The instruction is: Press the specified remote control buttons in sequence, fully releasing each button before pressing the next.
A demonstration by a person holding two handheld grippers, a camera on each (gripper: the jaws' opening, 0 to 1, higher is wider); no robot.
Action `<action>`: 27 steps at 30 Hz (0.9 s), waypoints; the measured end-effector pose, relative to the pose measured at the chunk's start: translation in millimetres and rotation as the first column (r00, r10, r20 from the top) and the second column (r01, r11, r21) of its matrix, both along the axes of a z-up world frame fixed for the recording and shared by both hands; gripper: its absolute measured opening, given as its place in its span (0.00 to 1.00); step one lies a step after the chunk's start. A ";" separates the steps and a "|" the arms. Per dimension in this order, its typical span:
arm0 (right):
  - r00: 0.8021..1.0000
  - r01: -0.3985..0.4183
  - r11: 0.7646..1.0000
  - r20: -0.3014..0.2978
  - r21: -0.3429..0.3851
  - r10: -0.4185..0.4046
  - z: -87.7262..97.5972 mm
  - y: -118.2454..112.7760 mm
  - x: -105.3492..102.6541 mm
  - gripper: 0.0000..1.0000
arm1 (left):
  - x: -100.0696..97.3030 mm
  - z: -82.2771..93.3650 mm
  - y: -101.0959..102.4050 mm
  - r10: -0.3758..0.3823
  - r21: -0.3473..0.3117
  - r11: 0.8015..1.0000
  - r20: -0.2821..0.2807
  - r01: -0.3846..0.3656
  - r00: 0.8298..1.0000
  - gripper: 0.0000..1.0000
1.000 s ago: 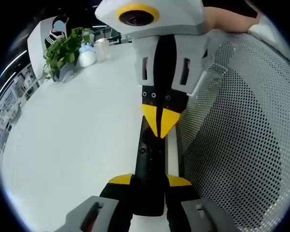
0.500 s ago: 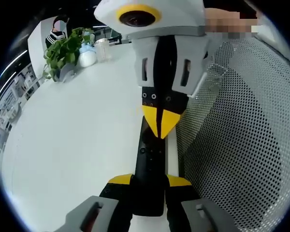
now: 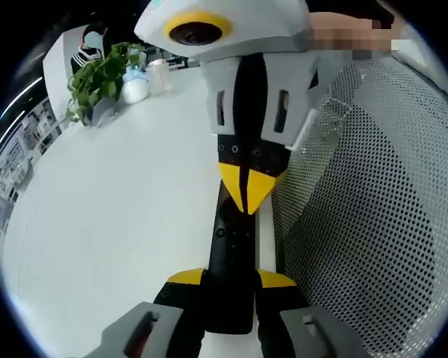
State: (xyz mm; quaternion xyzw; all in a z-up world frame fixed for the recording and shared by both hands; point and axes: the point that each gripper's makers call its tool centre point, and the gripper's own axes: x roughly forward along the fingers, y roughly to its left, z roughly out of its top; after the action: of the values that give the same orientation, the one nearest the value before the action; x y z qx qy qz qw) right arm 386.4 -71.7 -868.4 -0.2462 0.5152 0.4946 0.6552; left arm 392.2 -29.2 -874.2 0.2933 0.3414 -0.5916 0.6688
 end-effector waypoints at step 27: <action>0.998 -0.044 0.999 0.036 -0.001 0.044 0.4 0.2 -0.6 0.00 | -0.1 0.2 -0.1 -0.002 -0.003 1.000 0.000 0.002 1.000 0.25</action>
State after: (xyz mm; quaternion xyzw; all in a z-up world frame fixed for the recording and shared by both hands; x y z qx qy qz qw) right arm 385.8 -71.5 -868.0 -0.2664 0.4979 0.5043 0.6533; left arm 392.1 -29.3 -874.0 0.2927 0.3401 -0.5928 0.6688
